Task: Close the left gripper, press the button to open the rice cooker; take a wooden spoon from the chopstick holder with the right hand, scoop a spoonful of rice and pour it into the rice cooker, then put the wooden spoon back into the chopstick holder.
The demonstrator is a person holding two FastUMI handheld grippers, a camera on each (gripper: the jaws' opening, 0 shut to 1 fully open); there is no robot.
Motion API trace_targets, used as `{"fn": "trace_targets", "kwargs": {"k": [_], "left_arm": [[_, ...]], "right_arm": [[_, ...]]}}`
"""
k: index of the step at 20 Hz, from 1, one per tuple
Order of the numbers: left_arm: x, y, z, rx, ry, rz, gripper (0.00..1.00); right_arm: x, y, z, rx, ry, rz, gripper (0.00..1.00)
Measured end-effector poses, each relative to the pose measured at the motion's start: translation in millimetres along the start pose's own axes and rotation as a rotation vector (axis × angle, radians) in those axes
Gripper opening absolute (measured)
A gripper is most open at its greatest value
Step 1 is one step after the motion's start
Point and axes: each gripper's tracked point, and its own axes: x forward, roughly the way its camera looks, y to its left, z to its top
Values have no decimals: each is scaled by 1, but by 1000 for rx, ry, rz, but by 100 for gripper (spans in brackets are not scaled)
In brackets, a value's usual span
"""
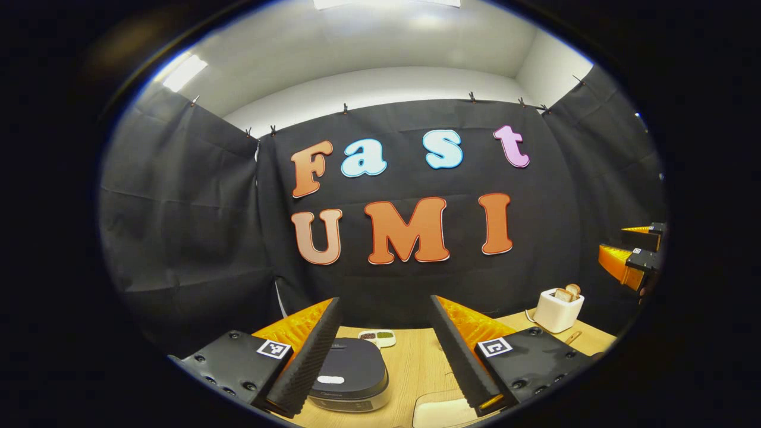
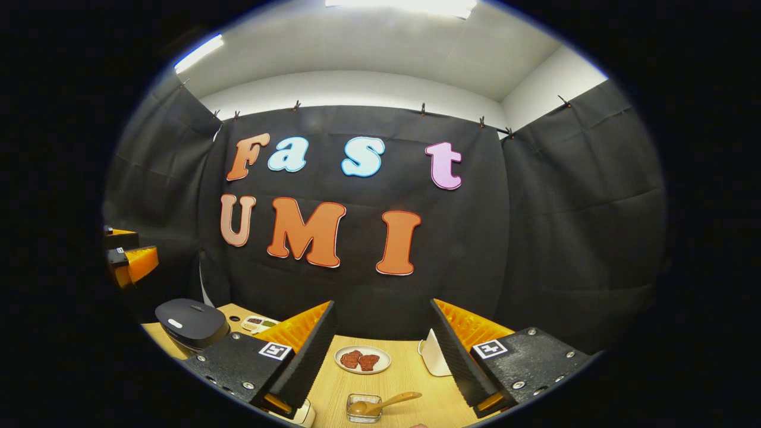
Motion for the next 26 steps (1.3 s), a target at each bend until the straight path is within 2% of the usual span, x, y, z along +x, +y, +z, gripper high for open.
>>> {"fn": "trace_targets", "kwargs": {"k": [10,13,14,16,18,19,20,24,26], "left_arm": [[10,23,8,-2,-1,10,94],[13,21,10,-14,5,-5,94],[13,22,10,-18,6,-10,100],[20,23,8,-22,25,-28,60],[30,38,5,-17,51,5,20],[33,39,1,-32,72,-7,0],[36,40,-3,-48,99,-12,13],[61,58,-58,-75,343,4,8],[67,67,-92,-102,491,13,11]], "right_arm": [[-16,-16,-14,-18,49,-41,95],[-19,-18,-16,-14,62,-47,95],[-21,-20,-18,-13,67,-50,95],[-22,-21,-23,-15,77,-58,95],[-24,-22,-28,-18,92,-67,97],[-24,-22,-30,-17,100,-67,95],[-25,-21,-32,-18,106,-67,95],[-28,-22,-37,-22,116,-75,95],[-28,-22,-41,-28,131,-84,95]]}}
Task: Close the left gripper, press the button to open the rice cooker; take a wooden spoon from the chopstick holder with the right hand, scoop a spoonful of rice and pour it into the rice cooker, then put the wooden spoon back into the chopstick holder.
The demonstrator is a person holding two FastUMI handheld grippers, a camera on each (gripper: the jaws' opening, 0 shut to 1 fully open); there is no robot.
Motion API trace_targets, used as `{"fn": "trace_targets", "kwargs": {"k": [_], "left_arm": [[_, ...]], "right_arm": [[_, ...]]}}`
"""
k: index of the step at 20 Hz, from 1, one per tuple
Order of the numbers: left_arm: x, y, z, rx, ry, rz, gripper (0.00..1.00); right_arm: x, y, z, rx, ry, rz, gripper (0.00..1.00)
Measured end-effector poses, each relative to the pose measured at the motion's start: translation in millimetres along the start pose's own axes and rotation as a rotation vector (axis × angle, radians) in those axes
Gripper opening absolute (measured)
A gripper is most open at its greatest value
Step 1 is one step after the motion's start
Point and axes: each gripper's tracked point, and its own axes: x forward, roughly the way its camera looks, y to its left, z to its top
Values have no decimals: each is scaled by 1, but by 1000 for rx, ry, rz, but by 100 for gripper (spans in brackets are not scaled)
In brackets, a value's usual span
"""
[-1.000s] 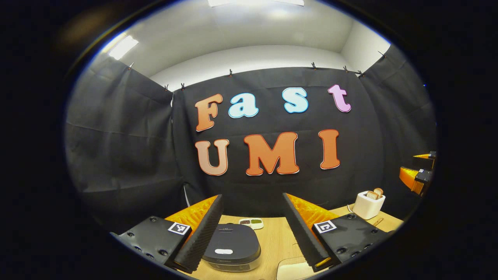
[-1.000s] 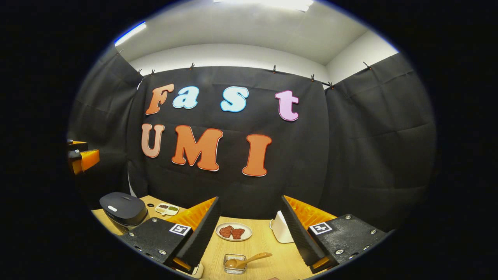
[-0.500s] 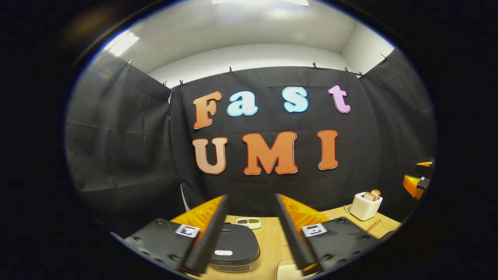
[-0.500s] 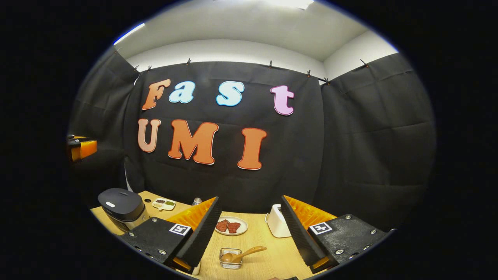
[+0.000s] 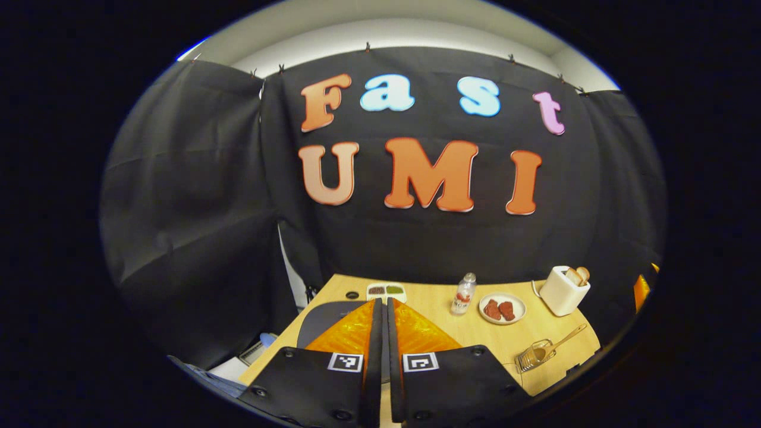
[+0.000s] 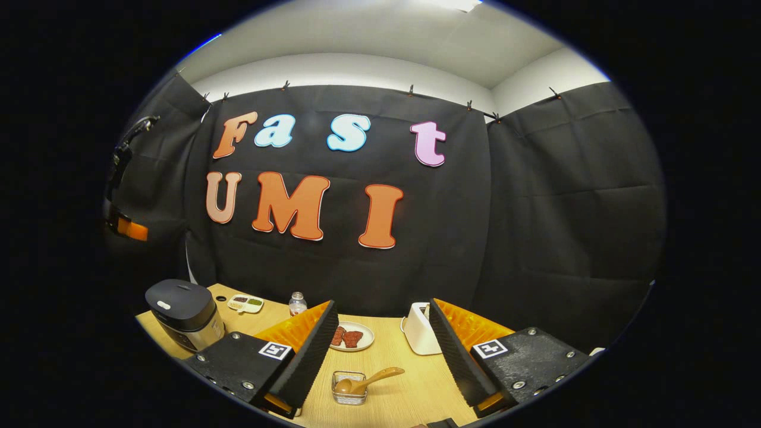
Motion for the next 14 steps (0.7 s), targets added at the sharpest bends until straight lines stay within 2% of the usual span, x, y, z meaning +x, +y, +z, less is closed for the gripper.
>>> {"fn": "trace_targets", "kwargs": {"k": [2,6,8,10,11,14], "left_arm": [[24,16,-33,-18,156,7,10],[57,38,-99,-121,448,5,10],[72,43,-123,-155,535,-11,5],[83,45,-140,-195,598,-36,5],[86,47,-146,-216,619,-39,5],[99,47,-160,-247,648,-47,6]], "right_arm": [[-3,2,-4,-6,14,-7,95],[-14,4,-13,-29,34,-23,95],[-20,6,-20,-42,50,-32,95],[-24,7,-28,-48,77,-42,95],[-27,8,-33,-48,92,-47,97],[-35,6,-40,-51,110,-64,95]]}}
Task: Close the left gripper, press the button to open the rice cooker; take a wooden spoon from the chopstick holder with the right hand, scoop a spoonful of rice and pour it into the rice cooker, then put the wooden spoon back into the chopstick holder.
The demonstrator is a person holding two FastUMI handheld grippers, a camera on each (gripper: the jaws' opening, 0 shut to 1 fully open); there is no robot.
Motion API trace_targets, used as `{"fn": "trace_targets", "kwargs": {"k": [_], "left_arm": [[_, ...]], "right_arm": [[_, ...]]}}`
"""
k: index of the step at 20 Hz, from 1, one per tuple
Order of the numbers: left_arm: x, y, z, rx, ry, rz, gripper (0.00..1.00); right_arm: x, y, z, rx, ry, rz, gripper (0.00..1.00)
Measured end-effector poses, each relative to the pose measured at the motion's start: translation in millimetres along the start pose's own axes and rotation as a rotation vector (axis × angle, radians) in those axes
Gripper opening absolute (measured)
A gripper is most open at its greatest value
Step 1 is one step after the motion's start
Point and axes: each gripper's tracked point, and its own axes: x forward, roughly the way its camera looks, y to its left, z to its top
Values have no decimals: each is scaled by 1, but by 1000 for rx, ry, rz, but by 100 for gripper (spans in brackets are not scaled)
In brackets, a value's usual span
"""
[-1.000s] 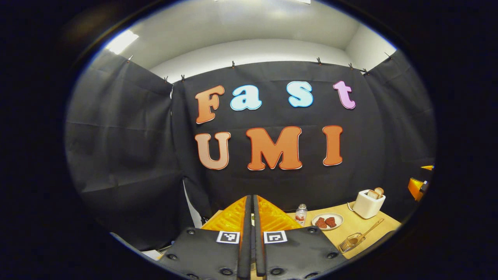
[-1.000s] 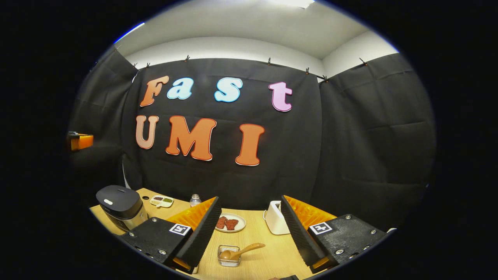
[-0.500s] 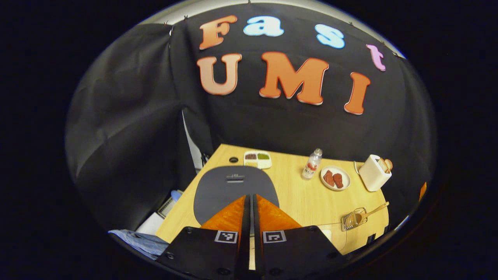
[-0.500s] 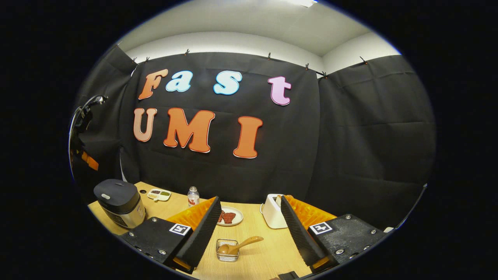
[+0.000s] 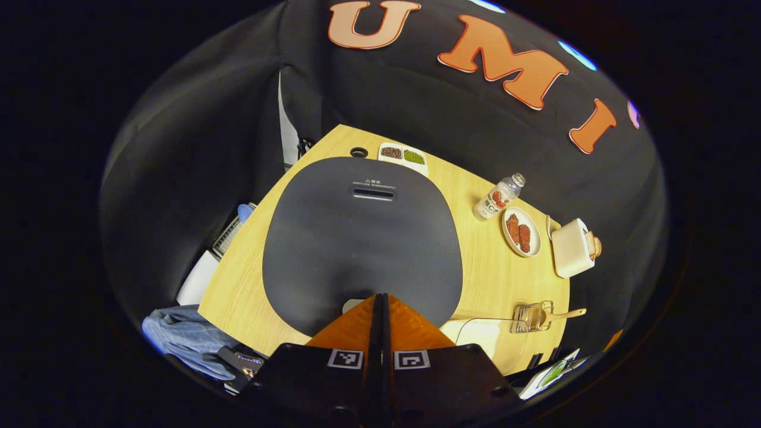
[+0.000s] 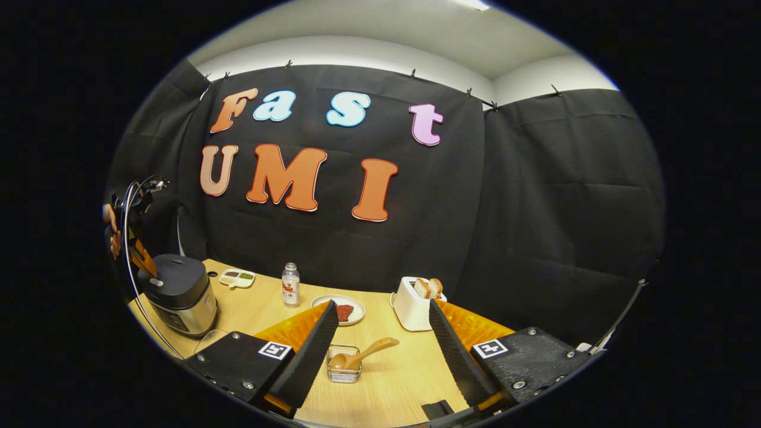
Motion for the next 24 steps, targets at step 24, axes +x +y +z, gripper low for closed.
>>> {"fn": "trace_targets", "kwargs": {"k": [24], "left_arm": [[-18,-10,17,220,-50,45,6]], "right_arm": [[-23,16,-62,102,213,-120,95]]}}
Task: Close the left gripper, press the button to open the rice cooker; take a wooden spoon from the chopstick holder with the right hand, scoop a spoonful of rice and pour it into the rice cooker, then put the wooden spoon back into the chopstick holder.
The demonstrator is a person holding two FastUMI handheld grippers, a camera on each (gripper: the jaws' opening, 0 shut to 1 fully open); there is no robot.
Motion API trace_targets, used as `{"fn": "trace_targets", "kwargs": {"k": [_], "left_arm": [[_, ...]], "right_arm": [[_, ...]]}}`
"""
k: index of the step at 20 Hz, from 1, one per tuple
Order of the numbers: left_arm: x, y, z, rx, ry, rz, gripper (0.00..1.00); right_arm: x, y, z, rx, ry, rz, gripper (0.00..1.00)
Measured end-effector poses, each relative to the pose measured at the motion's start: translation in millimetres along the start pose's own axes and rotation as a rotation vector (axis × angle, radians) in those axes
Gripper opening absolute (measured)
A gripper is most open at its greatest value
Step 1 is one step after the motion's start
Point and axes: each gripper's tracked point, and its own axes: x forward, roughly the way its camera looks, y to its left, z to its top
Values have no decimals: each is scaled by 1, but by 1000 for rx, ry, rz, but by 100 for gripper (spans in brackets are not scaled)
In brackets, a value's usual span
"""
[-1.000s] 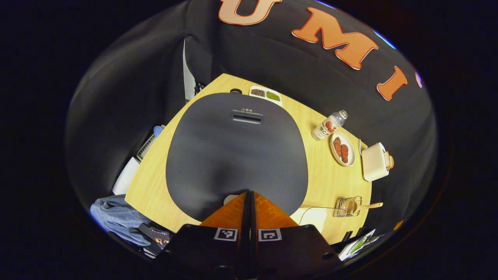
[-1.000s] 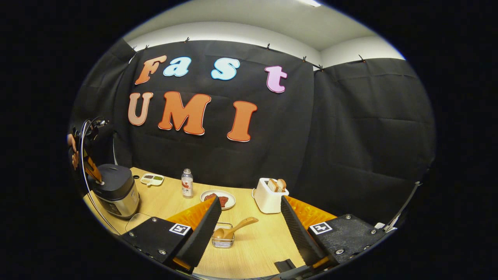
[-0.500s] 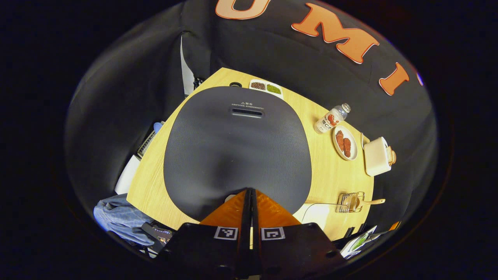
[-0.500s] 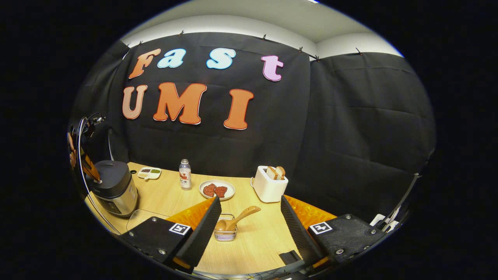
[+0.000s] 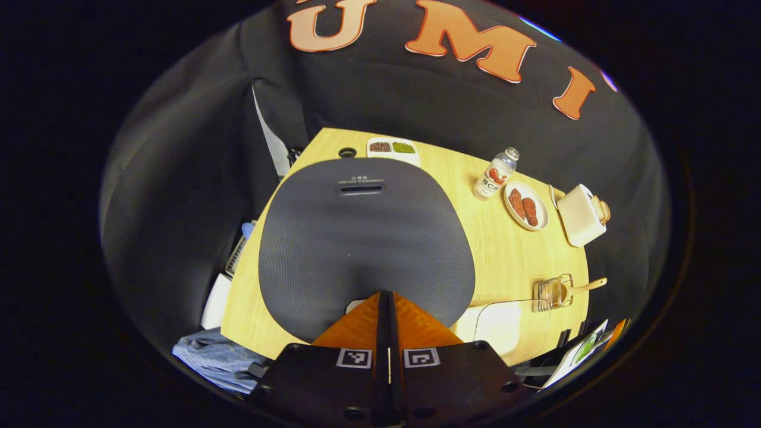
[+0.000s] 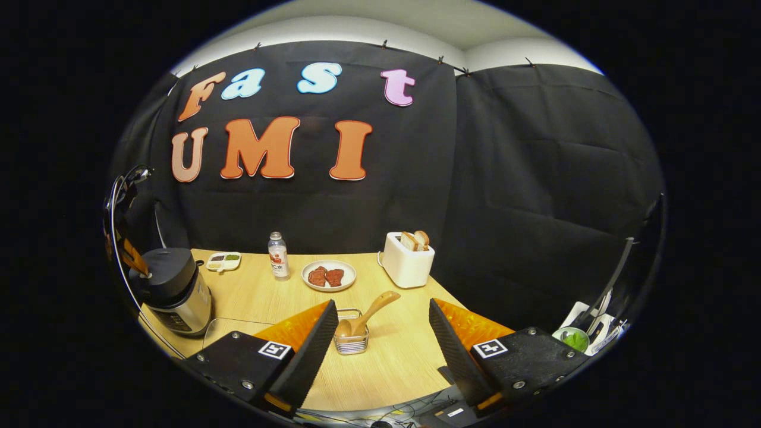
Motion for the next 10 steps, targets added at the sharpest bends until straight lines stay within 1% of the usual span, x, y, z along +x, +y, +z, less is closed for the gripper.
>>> {"fn": "trace_targets", "kwargs": {"k": [2,4,8,9,10], "left_arm": [[-17,-1,24,23,-87,31,6],[-34,0,55,50,-210,76,6],[-80,6,122,101,-493,224,6],[-92,5,137,100,-550,255,6],[-100,1,152,95,-594,268,6]], "right_arm": [[8,-6,-1,11,3,7,95],[19,-14,-3,28,11,15,96],[49,-25,-4,62,21,51,95],[56,-28,-6,64,27,61,95],[64,-31,-8,67,35,75,95]]}}
